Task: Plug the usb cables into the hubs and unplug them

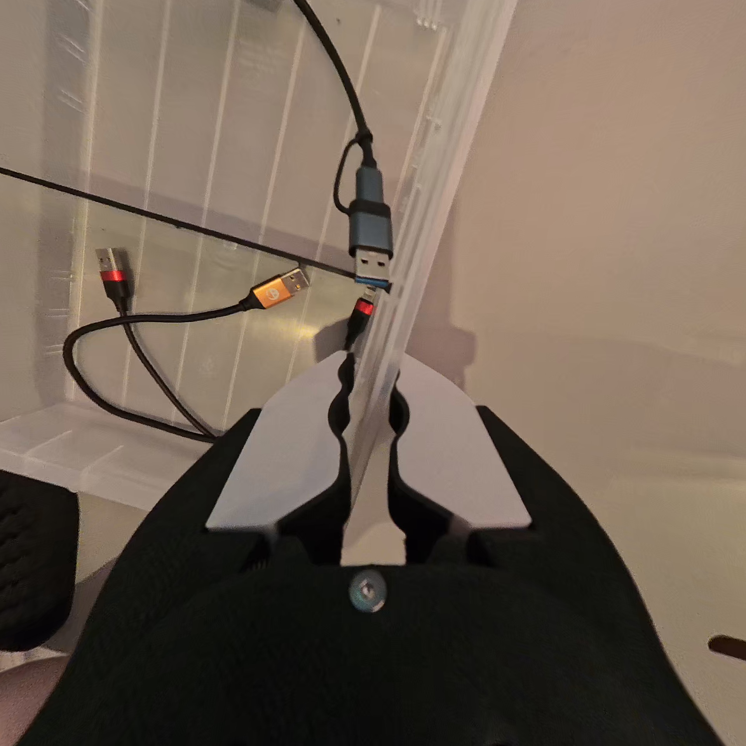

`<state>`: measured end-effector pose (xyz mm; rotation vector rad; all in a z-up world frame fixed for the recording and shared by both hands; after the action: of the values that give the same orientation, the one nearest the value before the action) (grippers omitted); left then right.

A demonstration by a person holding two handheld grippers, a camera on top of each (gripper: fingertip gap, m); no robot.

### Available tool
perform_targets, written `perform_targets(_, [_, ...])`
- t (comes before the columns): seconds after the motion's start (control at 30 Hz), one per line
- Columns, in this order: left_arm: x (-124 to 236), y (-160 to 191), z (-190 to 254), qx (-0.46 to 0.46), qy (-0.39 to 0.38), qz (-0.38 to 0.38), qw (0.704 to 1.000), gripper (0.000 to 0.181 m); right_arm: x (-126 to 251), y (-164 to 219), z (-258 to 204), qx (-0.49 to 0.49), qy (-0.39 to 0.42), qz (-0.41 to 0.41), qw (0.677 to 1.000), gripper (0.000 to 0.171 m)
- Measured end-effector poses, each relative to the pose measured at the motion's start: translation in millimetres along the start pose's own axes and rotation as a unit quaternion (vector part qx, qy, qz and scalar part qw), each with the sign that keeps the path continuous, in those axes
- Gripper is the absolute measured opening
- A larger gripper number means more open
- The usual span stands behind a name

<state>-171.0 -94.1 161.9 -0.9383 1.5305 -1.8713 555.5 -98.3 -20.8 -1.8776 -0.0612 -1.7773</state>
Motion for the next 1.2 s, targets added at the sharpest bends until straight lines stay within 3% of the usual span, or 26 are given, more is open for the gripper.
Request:
perform_targets(0.03, [3.7, 3.9, -7.7, -0.006, -0.017, -0.032, 0.999, 0.055, 0.1, 2.3, -0.6, -0.004, 0.008, -0.004, 1.000, 0.019])
perform_targets(0.17, [-9.7, 20.4, -55.7, -0.130, -0.100, -0.178, 0.970, 0.051, 18.4, 6.9, -1.4, -0.010, 0.082, 0.040, 0.996, 0.036])
perform_targets(0.27, [-39.6, 45.1, -98.7, -0.238, -0.039, -0.265, 0.934, 0.047, 50.4, 3.8, -4.3, -0.010, 0.172, 0.112, 0.979, 0.046])
perform_targets(0.37, [-63.6, 75.8, -126.7, -0.247, 0.026, -0.377, 0.892, 0.043, 79.9, -8.7, -19.8, -0.003, 0.201, 0.192, 0.960, 0.049])
perform_targets(0.5, [-96.7, 112.6, -146.3, -0.330, 0.050, -0.474, 0.815, 0.045, 93.3, -25.6, -39.4, 0.000, 0.217, 0.246, 0.945, 0.053])
perform_targets(0.77, [-132.0, 169.7, -157.1, -0.422, 0.103, -0.611, 0.662, 0.053, 70.3, -19.3, -49.0, -0.036, 0.200, 0.265, 0.943, 0.053])
perform_targets(0.87, [-139.9, 178.2, -154.5, -0.423, 0.113, -0.622, 0.649, 0.045, 66.6, -15.7, -46.3, -0.038, 0.202, 0.257, 0.944, 0.053])
perform_targets(1.07, [-139.4, 174.5, -155.4, -0.397, 0.096, -0.635, 0.656, 0.038, 60.6, -12.9, -42.7, -0.036, 0.192, 0.252, 0.948, 0.053])
perform_targets(1.13, [-136.5, 164.3, -156.0, -0.377, 0.079, -0.618, 0.685, 0.036, 58.7, -11.8, -41.8, -0.030, 0.190, 0.254, 0.948, 0.052])
perform_targets(1.2, [-131.2, 144.0, -158.8, -0.330, 0.064, -0.582, 0.740, 0.035, 56.7, -10.1, -39.8, -0.028, 0.189, 0.257, 0.947, 0.051])
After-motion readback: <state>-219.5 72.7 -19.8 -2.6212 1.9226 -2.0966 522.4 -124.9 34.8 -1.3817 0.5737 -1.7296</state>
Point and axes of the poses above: each gripper's, where its closed fingertips meet, x back along the fingers, y out of its underside, z = x × y across the jaws, the point moved 10 cm from there along x, back along the fingers, and after that the axes turned 14 degrees about x, right-handed, at the moved point
